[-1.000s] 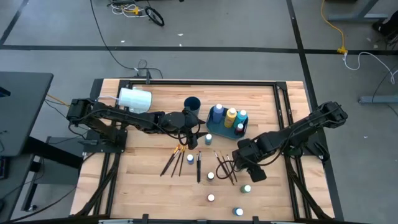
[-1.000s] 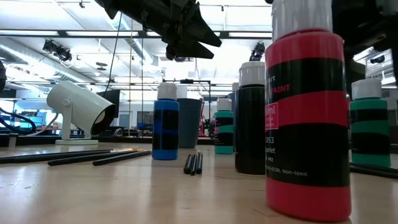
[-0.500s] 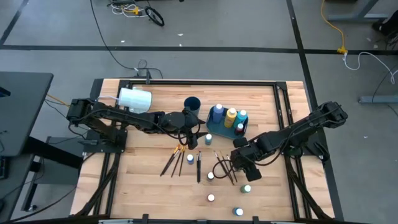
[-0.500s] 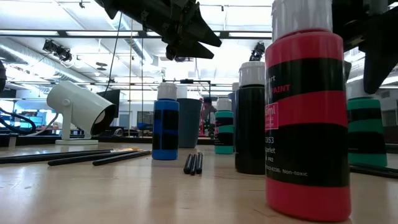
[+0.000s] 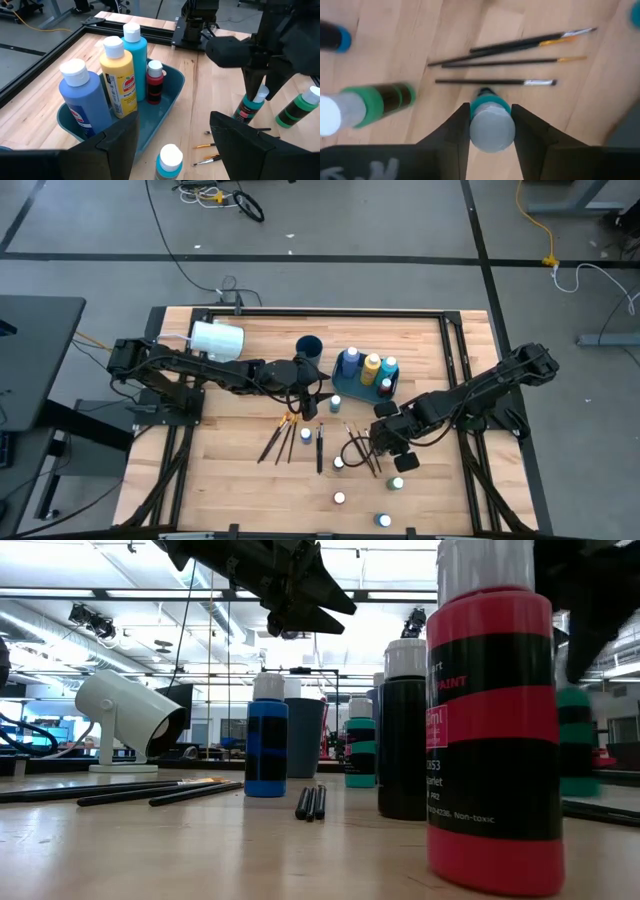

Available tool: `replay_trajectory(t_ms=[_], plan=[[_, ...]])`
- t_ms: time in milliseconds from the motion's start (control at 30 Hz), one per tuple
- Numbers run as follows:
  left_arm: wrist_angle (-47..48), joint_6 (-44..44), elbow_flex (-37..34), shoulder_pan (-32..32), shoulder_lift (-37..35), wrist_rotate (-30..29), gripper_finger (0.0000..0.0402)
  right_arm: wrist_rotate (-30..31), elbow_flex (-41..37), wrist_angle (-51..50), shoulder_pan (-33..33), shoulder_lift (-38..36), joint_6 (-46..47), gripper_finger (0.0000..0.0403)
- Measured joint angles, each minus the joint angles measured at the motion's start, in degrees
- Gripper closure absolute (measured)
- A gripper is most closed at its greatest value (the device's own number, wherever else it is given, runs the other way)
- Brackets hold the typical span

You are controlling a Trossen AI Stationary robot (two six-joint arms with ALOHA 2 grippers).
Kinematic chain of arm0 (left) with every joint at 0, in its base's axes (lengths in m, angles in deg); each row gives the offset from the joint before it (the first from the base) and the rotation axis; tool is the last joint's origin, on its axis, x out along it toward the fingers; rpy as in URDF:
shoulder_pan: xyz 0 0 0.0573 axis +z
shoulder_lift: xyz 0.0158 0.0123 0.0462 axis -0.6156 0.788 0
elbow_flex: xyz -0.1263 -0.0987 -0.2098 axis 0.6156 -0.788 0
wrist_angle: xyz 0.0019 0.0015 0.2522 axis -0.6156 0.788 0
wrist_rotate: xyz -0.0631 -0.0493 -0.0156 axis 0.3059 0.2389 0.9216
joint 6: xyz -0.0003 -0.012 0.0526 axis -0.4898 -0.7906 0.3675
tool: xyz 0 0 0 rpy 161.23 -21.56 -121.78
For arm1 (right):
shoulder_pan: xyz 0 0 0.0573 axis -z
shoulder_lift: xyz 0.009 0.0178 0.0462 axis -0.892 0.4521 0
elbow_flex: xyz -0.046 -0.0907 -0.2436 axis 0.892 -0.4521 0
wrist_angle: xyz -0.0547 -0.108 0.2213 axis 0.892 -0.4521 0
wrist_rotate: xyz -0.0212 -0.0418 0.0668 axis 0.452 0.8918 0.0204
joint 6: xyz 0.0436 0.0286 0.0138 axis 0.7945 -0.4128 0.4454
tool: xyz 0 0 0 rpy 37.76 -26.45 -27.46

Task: Pick & Place Paint Supplies
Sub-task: Put the small light blue paint bottle into the blue bin

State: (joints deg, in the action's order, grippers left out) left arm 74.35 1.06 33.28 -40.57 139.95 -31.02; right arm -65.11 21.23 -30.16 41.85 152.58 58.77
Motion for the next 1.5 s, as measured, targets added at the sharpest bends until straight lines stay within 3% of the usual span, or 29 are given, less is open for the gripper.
replay_trajectory(t_ms=[300, 433, 633, 967, 1500], plan=[[0.00, 0.69, 0.00, 0.00, -0.02, -0.11, 0.0152, 19.89, 10.62, -4.88, 3.74, 0.00, -11.71, 0.0278], [0.02, 0.79, 0.00, 0.00, -0.02, 0.41, 0.0152, 24.45, 12.71, -8.45, 7.18, -0.04, -11.43, 0.0280], [0.22, 0.79, 0.00, 0.02, -0.02, 0.48, 0.0152, 20.01, 9.68, -11.70, 12.05, 0.00, -5.02, 0.0286], [0.22, 0.79, 0.00, 0.00, -0.07, 0.48, 0.0152, 19.14, 2.48, -11.62, 12.78, -0.02, 0.30, 0.0281], [0.17, 0.77, 0.00, 0.00, -0.06, 0.50, 0.0152, 19.19, -1.91, -8.05, 13.94, -0.20, -2.20, 0.0270]])
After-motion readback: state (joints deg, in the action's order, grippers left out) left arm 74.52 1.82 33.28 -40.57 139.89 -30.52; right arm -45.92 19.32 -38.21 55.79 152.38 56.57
